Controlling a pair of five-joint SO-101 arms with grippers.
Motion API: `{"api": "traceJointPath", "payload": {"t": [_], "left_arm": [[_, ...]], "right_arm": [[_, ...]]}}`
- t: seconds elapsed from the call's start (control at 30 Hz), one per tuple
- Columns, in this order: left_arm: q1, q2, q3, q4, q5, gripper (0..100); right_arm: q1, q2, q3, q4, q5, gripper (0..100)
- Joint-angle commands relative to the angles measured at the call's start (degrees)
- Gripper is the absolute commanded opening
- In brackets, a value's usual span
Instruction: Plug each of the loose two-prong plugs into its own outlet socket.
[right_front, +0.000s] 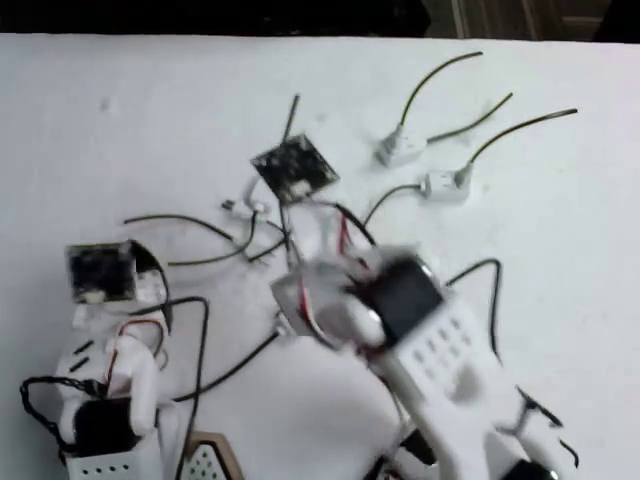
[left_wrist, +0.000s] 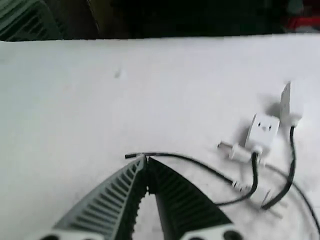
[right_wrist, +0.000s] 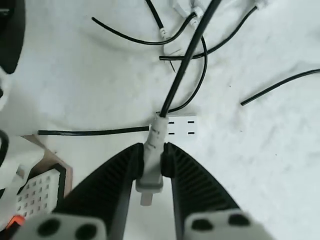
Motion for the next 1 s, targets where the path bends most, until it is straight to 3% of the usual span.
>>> {"api": "traceJointPath", "payload": {"t": [0.0,0.23,0.47,0.97], "left_arm": [[1.01,-0.40,-2.73,-8.35,8.88,2],[5.41,-0.40,-3.60,-11.52,12.75,3],[14.90,-0.40,-7.65,-5.71,16.18,18],[24.92,-0.40,-8.88,-2.20,16.79,14]], "right_arm": [[-0.84,-7.87,-0.62,1.71,0.44,1.7],[-2.59,-18.59,9.85,-3.03,5.89,1.7],[-3.21,-26.51,23.30,-13.85,7.82,1.7],[-11.82,-30.99,32.35,-22.29,9.76,1.7]]}}
